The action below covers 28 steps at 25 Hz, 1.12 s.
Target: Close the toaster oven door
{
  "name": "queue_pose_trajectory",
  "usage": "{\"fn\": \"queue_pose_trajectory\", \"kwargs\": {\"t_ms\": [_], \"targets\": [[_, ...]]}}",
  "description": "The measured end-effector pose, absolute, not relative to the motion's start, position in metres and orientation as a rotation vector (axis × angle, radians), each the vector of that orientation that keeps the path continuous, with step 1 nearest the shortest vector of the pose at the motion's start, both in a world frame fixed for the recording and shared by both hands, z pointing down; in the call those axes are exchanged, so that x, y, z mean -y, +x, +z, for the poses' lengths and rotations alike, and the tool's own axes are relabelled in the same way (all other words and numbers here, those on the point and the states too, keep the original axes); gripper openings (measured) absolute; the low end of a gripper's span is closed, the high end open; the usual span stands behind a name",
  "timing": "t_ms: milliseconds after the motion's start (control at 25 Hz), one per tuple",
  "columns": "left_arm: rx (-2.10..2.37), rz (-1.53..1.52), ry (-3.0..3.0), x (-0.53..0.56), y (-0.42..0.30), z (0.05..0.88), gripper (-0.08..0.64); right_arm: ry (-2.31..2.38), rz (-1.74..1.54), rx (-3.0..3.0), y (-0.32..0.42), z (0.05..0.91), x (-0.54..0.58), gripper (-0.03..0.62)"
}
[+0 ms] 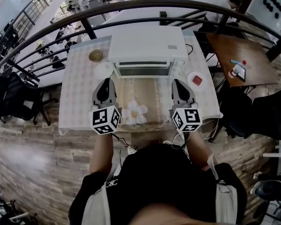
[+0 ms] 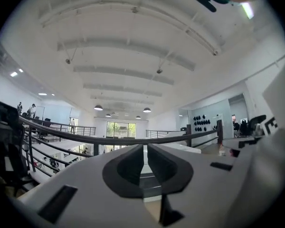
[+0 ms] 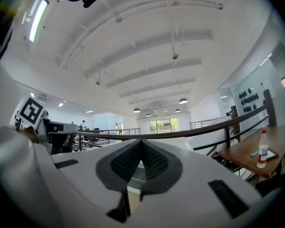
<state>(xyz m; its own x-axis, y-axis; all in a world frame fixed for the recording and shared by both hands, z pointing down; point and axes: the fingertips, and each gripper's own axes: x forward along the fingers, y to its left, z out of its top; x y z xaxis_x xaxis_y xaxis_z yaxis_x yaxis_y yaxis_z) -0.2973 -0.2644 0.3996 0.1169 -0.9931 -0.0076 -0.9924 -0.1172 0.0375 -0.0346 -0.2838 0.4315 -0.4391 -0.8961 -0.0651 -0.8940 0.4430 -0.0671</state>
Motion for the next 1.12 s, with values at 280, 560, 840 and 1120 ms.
{"fn": "queue_pose_trajectory", "kwargs": {"t_ms": [280, 560, 840, 1120], "targets": [[1.957, -0.002, 2.371, 0.242, -0.268, 0.425, 0.034, -1.514, -0.043, -2.637, -0.054, 0.429, 0.279, -0.002], [1.948, -0.017, 2.359, 0.236, -0.267, 0.424, 0.034, -1.487, -0.039, -2.656, -0.057, 0.432, 0.273, 0.000], [1.971, 0.017, 2.363, 0.235, -0.261, 0.426, 0.032, -1.448, -0.046, -2.662, -0.057, 0.431, 0.272, 0.000], [1.927, 0.023, 2.430, 0.234, -0.252, 0.423, 0.032, -1.550, -0.044, -2.649, -0.050, 0.437, 0.278, 0.000]]}}
